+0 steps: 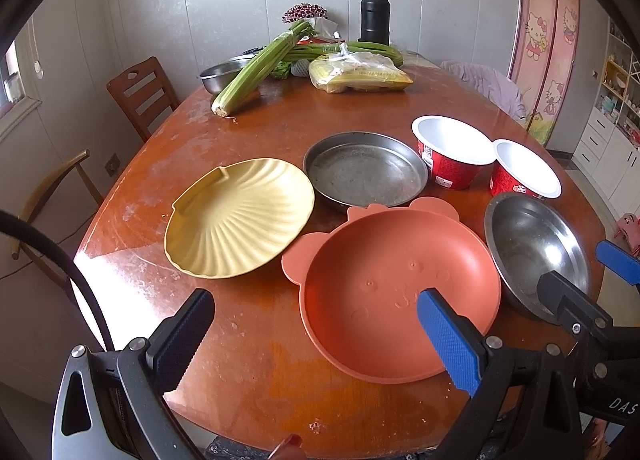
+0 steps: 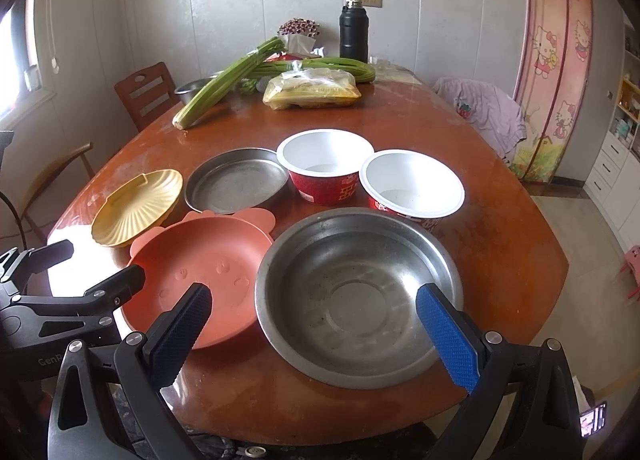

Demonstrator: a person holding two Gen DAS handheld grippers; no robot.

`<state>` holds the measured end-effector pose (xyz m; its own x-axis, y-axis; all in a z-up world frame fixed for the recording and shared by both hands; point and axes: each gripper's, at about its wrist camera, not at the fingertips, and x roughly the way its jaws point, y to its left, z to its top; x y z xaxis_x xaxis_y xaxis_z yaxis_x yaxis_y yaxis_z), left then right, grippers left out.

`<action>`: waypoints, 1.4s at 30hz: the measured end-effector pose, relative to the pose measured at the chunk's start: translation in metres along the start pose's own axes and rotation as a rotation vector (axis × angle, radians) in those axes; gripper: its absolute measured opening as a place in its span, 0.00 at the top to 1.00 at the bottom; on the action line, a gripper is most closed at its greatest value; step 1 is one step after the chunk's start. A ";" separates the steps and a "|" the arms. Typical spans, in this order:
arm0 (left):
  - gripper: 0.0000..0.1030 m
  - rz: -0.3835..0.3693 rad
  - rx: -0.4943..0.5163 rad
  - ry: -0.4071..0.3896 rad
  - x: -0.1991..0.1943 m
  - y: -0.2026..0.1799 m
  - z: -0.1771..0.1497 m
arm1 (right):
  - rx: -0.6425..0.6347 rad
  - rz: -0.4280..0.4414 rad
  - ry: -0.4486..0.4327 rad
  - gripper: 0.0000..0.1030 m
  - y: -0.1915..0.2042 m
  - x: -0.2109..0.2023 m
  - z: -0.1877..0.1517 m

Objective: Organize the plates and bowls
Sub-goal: 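Move the left gripper toward the rim of the yellow shell plate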

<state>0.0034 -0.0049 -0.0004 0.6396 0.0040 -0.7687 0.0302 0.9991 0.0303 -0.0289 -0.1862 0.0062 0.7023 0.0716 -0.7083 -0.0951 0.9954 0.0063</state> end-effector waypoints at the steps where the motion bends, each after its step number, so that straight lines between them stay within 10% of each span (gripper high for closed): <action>1: 0.01 -0.001 0.001 0.000 0.000 0.000 0.001 | -0.001 0.000 -0.001 0.01 0.000 -0.001 0.001; 42: 0.01 0.058 -0.153 -0.005 0.008 0.105 0.031 | -0.105 0.135 -0.015 0.01 0.075 0.014 0.072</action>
<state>0.0357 0.0986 0.0168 0.6408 0.0616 -0.7652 -0.1240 0.9920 -0.0240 0.0246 -0.1059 0.0470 0.6888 0.2060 -0.6951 -0.2616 0.9648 0.0266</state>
